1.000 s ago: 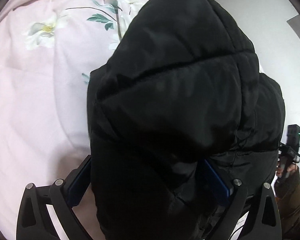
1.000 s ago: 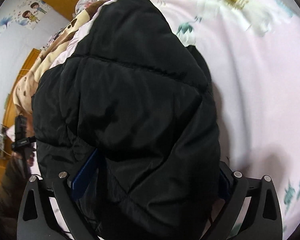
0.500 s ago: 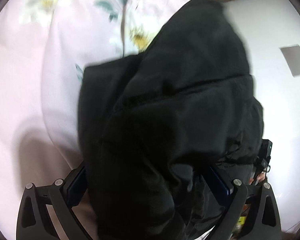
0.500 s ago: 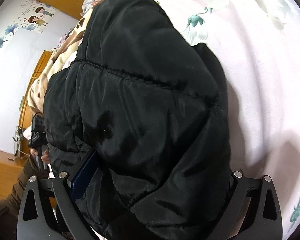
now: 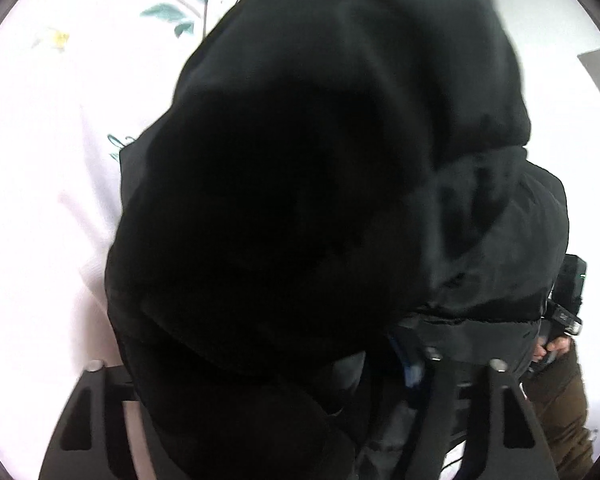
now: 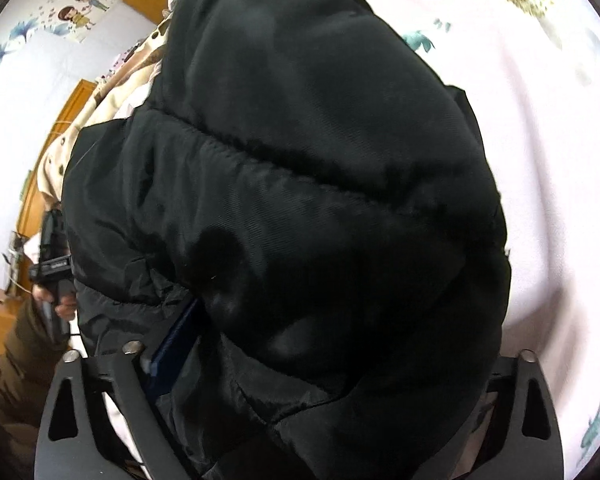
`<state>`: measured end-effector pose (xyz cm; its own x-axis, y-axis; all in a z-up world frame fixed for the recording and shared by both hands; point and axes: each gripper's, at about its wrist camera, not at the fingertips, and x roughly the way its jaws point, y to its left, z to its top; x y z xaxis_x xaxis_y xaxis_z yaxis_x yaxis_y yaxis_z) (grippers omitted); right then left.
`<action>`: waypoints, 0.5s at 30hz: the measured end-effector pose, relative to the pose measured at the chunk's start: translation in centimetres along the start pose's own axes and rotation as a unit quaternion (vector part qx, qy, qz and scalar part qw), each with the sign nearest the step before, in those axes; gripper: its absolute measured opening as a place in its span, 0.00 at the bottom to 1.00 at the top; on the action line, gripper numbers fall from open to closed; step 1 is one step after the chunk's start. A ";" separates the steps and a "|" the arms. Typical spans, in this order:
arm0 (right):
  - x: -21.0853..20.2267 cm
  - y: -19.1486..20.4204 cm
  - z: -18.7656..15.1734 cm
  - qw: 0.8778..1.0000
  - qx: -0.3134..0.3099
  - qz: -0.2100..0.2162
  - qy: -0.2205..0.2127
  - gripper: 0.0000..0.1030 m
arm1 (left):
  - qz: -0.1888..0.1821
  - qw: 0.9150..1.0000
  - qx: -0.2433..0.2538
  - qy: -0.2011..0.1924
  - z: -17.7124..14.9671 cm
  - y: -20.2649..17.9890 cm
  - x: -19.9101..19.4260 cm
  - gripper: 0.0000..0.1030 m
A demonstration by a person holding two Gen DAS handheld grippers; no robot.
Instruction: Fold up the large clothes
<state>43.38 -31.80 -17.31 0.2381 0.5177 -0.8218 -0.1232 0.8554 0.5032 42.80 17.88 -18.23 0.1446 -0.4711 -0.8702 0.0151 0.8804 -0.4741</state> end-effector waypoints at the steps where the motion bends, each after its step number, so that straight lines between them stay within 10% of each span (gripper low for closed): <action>1: -0.2 0.5 -0.2 1.000 -0.008 -0.008 -0.004 0.76 | 0.012 1.000 0.002 -0.004 -0.3 -0.6 -0.4 0.59; 5: -1.2 3.2 -0.9 0.997 -0.055 -0.053 -0.022 0.55 | 0.066 0.997 0.025 -0.027 -1.3 -2.8 -1.4 0.48; 15: -1.1 4.7 -1.2 0.994 -0.053 -0.092 -0.028 0.50 | 0.086 0.996 0.010 -0.036 -2.0 -4.4 -1.7 0.48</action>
<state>41.36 -28.33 -14.37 0.3179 0.3534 -0.8798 -0.1725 0.9340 0.3129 40.54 14.74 -14.95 0.2172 -0.3077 -0.9264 0.0030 0.9492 -0.3146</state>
